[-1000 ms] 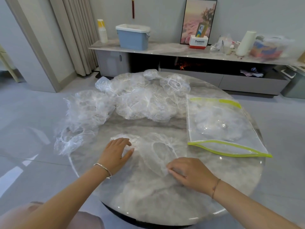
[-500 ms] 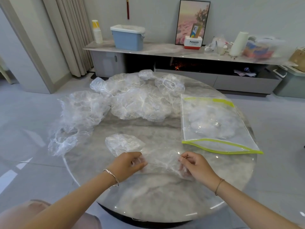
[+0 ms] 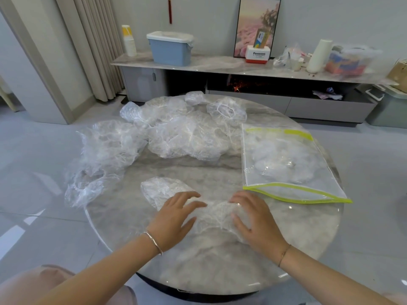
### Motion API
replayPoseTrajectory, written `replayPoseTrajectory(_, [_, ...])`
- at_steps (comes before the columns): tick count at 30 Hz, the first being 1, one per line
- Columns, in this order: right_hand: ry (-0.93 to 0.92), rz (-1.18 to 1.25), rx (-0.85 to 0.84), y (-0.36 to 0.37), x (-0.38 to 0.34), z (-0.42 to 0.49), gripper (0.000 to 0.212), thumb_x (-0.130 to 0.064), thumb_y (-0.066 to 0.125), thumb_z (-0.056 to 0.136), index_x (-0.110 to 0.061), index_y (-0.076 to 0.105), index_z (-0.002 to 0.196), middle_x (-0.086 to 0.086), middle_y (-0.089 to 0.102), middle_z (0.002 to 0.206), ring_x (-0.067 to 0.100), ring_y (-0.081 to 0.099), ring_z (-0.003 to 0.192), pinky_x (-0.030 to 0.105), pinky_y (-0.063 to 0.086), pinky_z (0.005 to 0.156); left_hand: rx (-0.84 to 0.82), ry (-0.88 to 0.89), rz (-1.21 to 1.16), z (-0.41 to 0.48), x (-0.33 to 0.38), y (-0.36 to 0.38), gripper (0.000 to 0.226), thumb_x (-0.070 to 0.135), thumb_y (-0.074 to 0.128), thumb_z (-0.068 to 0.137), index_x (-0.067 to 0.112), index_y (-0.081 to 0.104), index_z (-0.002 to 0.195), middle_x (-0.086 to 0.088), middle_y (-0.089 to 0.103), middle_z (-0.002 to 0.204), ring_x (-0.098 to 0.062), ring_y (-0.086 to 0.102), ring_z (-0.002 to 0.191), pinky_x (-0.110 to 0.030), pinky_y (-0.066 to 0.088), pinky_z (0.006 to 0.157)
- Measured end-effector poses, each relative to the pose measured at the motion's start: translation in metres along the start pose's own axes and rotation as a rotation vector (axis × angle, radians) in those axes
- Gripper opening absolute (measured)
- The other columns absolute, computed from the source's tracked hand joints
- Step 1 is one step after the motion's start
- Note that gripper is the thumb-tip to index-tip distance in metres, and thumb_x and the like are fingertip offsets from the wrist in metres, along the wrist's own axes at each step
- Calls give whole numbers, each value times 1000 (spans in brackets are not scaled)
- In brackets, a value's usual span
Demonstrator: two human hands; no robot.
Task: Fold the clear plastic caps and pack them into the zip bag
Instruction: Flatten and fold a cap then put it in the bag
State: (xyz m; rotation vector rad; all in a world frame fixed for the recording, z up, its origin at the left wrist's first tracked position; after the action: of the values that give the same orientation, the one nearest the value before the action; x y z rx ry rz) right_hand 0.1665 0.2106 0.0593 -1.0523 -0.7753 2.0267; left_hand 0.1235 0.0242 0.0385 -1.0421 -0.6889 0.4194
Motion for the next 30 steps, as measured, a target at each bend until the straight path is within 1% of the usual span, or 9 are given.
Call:
replayPoseTrajectory(3, [-294, -179, -139, 22, -24, -12, 29, -34, 40, 98, -23, 60, 115, -4, 53, 128, 13, 46, 120, 28, 27, 107, -186, 126, 39, -5, 8, 20, 42, 47, 30, 98, 32, 47, 133, 8, 40, 145, -14, 30, 137, -29, 18, 113])
replayPoseTrajectory(7, [-220, -346, -430, 57, 0, -34, 47, -46, 20, 102, -27, 46, 136, -6, 47, 142, 13, 42, 131, 31, 16, 113, -411, 11, 72, -20, -6, 46, 77, 70, -4, 84, 31, 5, 149, 12, -2, 155, -12, -11, 143, -26, -15, 113])
replayPoseTrajectory(13, [-215, -407, -593, 64, 21, -45, 57, -54, 20, 101, -28, 17, 151, -8, 21, 157, 10, 15, 144, 32, 10, 113, -477, 10, 177, -27, -13, 49, 78, 71, 7, 84, 28, -6, 148, 10, -9, 154, -18, -13, 143, -42, -18, 109])
replayPoseTrajectory(16, [-177, -369, -658, 64, 22, -44, 58, -56, 20, 100, -29, 15, 152, -9, 17, 158, 9, 11, 144, 31, 6, 113, -527, -3, 165, -25, -11, 45, 72, 66, 6, 88, 28, -8, 148, 10, -10, 156, -14, -10, 144, -34, -8, 117])
replayPoseTrajectory(18, [-135, -252, -660, 63, 21, -41, 59, -59, 16, 98, -34, 12, 151, -14, 9, 158, 6, 2, 145, 28, -5, 115, -525, -32, 126, -20, -9, 37, 71, 48, 23, 86, 26, 1, 150, 8, 2, 158, -13, 5, 145, -31, 10, 118])
replayPoseTrajectory(21, [-119, -220, -561, 56, 20, -31, 58, -58, 24, 98, -32, 22, 149, -12, 19, 156, 7, 12, 145, 29, -3, 115, -456, -70, 157, -7, -3, 22, 60, 26, 48, 88, 23, 26, 143, 6, 38, 143, -15, 40, 126, -27, 36, 98])
replayPoseTrajectory(25, [-267, -229, -361, 46, -3, -23, 54, -50, 53, 83, -25, 50, 129, -7, 54, 128, 10, 45, 120, 30, 24, 108, -311, 47, 190, 4, 19, 11, 32, 45, 71, 73, 30, 61, 99, 12, 66, 81, -8, 62, 70, -20, 39, 54])
replayPoseTrajectory(28, [-320, -233, -277, 46, -14, -27, 33, -43, 59, 77, -24, 62, 104, -9, 62, 102, 9, 54, 95, 23, 37, 91, -251, -11, 28, 3, 36, 8, 52, 75, 44, 72, 31, 56, 97, 15, 62, 80, 0, 55, 66, -13, 35, 59])
replayPoseTrajectory(30, [-280, -189, -284, 47, -10, -30, 21, -33, 61, 74, -23, 67, 91, -11, 65, 91, 7, 57, 85, 21, 44, 81, -187, -67, -116, 5, 42, 6, 59, 81, 41, 68, 31, 53, 98, 20, 56, 86, 5, 49, 72, -7, 32, 66])
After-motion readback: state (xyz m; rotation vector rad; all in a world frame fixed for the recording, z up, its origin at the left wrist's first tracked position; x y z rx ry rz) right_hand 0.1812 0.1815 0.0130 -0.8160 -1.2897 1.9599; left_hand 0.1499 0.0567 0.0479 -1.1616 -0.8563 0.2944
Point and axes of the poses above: each hand's wrist, its own z-axis towards the middle knuckle, its own y-axis out of the palm, x = y × z, the point moved 7 cm from there along z, towards the middle knuckle
